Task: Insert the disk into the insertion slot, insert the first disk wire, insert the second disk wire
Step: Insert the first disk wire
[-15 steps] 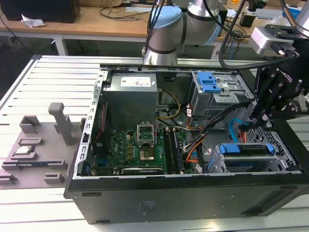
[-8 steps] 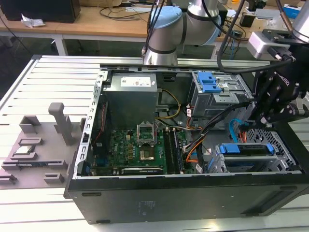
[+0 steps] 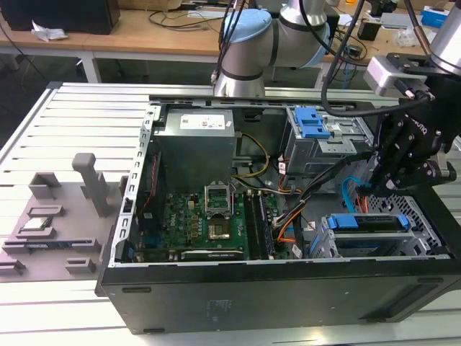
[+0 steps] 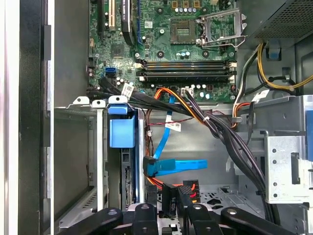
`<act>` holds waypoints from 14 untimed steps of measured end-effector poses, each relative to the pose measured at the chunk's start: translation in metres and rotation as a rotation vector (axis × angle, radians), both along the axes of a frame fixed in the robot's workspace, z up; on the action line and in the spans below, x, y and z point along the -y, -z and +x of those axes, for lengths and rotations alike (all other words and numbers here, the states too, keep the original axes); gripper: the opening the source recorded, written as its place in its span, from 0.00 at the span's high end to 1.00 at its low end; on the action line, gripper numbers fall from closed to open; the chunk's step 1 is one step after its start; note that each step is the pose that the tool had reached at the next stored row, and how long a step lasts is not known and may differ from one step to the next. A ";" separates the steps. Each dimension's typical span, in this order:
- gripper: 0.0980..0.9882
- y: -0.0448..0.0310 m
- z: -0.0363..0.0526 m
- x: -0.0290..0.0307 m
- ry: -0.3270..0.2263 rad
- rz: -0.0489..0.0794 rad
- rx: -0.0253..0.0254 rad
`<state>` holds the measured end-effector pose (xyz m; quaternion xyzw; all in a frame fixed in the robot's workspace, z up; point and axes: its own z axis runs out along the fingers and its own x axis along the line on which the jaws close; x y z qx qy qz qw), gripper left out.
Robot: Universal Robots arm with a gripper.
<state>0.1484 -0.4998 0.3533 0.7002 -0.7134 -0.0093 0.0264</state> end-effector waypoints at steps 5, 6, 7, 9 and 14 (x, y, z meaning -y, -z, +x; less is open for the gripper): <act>0.92 0.0000 0.0000 0.0000 0.000 0.000 0.0000; 0.92 0.0000 0.0000 0.0000 0.000 0.000 0.0000; 0.92 0.0000 0.0000 0.0000 0.000 0.000 0.0000; 0.92 0.0001 0.0001 0.0027 0.000 0.000 0.0000; 0.92 0.0006 0.0000 0.0312 0.000 -0.001 0.0000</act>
